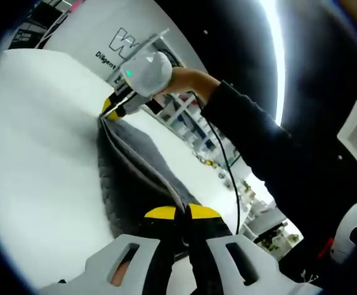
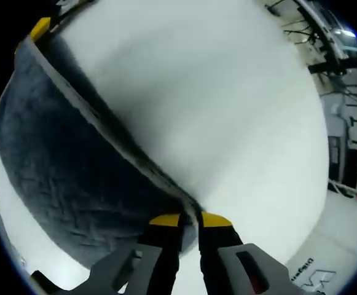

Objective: Open the folded towel by lifting each exposed corner and separating the folded layers until the towel lies flat within the target outline without major curled edges

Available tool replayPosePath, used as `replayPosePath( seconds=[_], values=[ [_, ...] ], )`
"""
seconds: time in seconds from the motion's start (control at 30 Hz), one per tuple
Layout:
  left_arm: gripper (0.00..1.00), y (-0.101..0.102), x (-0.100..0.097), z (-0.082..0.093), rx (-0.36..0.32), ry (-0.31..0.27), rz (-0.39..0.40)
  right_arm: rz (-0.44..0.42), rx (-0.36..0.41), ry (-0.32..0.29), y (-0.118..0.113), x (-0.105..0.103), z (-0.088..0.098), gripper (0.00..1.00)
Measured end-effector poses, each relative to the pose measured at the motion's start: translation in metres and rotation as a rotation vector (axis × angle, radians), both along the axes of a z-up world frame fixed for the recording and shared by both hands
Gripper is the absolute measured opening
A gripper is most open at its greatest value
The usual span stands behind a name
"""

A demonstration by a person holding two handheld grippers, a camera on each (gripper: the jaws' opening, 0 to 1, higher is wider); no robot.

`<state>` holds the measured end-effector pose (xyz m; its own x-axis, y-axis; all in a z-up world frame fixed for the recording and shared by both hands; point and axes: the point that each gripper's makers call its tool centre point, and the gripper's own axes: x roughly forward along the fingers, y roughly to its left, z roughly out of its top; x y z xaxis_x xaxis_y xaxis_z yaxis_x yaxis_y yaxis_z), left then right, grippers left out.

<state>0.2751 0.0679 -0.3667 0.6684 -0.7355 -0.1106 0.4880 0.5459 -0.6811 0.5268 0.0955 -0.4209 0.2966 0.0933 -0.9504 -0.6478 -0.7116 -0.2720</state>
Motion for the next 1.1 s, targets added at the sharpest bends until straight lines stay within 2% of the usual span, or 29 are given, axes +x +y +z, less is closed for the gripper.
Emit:
replayPosePath(
  seconds=[0.1,0.37,0.6,0.93,1.1],
  values=[
    [0.04,0.0,0.0,-0.001,0.0,0.001,0.0,0.002,-0.004,-0.001,-0.001,0.001,0.003,0.0],
    [0.04,-0.003,0.0,0.003,-0.004,-0.009,-0.007,-0.022,0.075,0.013,-0.004,0.002,0.014,0.0],
    [0.03,-0.009,-0.003,0.01,-0.01,-0.027,-0.028,-0.03,0.115,0.0,-0.006,-0.001,0.027,0.0],
    [0.03,-0.037,-0.007,0.032,0.006,-0.103,-0.089,-0.056,0.184,-0.05,-0.024,-0.003,0.057,0.0],
    [0.03,-0.056,-0.011,0.038,0.015,-0.129,-0.126,-0.08,0.199,-0.074,-0.043,-0.003,0.068,0.0]
  ],
)
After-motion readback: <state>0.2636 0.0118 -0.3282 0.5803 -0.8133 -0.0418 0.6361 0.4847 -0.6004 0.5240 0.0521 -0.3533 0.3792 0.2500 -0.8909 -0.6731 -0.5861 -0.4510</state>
